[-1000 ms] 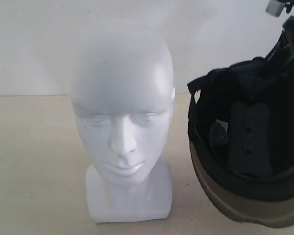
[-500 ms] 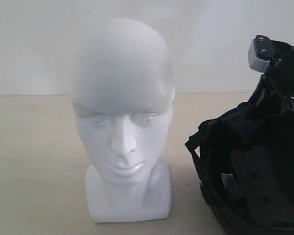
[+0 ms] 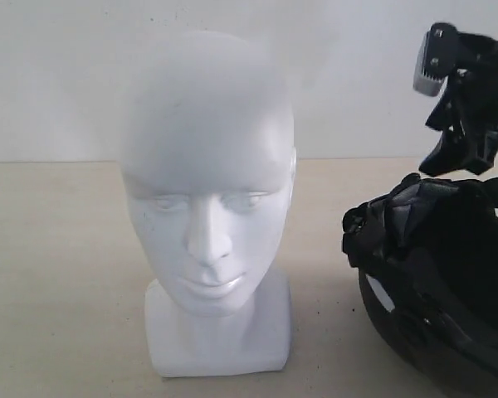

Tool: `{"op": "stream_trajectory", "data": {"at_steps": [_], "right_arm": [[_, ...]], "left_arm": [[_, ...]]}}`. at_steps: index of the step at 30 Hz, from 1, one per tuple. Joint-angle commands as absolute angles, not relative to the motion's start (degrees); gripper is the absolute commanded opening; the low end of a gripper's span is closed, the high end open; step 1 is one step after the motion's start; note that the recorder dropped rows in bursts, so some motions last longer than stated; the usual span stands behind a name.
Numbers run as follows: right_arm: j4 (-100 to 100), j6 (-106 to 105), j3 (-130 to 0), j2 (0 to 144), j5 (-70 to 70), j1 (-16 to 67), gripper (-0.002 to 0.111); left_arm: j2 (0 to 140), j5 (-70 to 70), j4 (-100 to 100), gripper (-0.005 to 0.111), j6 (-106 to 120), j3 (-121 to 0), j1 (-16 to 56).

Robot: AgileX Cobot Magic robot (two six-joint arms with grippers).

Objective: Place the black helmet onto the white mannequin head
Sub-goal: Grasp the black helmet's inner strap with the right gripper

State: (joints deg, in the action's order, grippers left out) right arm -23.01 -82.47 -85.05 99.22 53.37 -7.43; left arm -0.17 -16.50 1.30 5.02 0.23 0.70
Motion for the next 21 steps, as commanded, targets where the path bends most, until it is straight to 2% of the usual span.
{"op": "stream_trajectory", "data": {"at_steps": [1,6,10,12,15,21], "right_arm": [[-23.4,-71.7,-85.3,92.6,51.5,-7.4,0.071],[-23.5,-51.4,-85.3,86.5,57.0,-7.4,0.071],[-23.5,-39.1,-85.3,83.8,70.0,-7.4,0.061],[-22.5,-36.4,-84.9,82.8,70.0,-6.0,0.057],[-19.1,-28.4,-82.8,79.9,70.0,-1.5,0.058],[-7.1,-15.8,-73.9,73.7,70.0,11.5,0.071]], "left_arm": [[0.0,-16.2,1.9,0.004,5.0,0.0,1.2],[0.0,-16.2,1.9,0.004,5.0,0.0,1.2],[0.0,-16.2,1.9,0.004,5.0,0.0,1.2],[0.0,-16.2,1.9,0.004,5.0,0.0,1.2],[0.0,-16.2,1.9,0.004,5.0,0.0,1.2],[0.0,-16.2,1.9,0.004,5.0,0.0,1.2]]}}
